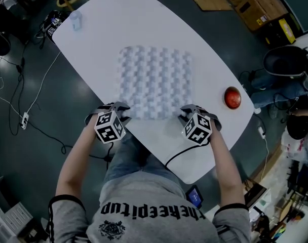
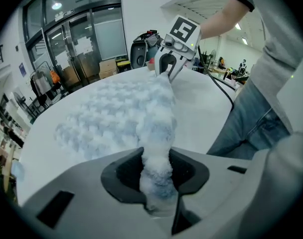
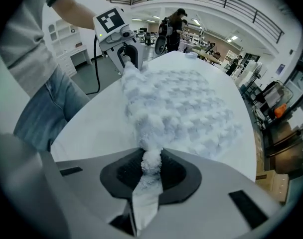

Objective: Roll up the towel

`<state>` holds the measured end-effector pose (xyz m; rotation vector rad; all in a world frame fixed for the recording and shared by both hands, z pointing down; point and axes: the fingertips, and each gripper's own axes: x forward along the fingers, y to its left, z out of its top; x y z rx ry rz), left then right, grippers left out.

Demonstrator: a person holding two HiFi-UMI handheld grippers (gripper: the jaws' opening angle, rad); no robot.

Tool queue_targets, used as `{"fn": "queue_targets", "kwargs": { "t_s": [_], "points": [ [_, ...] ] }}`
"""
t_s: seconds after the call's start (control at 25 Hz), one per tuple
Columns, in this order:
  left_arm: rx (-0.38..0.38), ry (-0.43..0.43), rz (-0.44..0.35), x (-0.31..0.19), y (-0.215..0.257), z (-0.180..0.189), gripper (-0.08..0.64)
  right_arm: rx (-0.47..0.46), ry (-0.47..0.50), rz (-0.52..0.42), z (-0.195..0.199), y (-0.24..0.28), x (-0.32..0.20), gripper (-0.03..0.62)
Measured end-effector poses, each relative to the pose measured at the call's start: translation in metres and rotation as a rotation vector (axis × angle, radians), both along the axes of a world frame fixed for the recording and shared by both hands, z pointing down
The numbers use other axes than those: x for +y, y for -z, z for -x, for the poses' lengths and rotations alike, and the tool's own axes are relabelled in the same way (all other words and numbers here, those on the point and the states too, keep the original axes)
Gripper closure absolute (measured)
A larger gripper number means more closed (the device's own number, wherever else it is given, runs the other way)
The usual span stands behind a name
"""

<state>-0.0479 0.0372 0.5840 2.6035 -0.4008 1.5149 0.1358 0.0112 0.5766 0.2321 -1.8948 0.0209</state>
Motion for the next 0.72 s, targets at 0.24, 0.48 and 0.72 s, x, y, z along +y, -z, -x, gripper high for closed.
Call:
{"fn": "queue_targets", "kwargs": {
  "t_s": [0.24,0.48,0.72],
  "points": [
    [0.011,-0.020,0.052,0.020,0.002,-0.003,0.436,-0.010,0.000,0.103,-0.004,0.003,0.018,0.522],
    [0.037,0.004,0.077,0.001,0.012,0.000,0.436,-0.021,-0.032,0.106,0.000,0.013,-0.006,0.520],
    [0.053,0.011,0.079,-0.029,0.019,0.006,0.436,-0.036,-0.073,0.077,0.004,0.019,-0.032,0.517]
  ]
}}
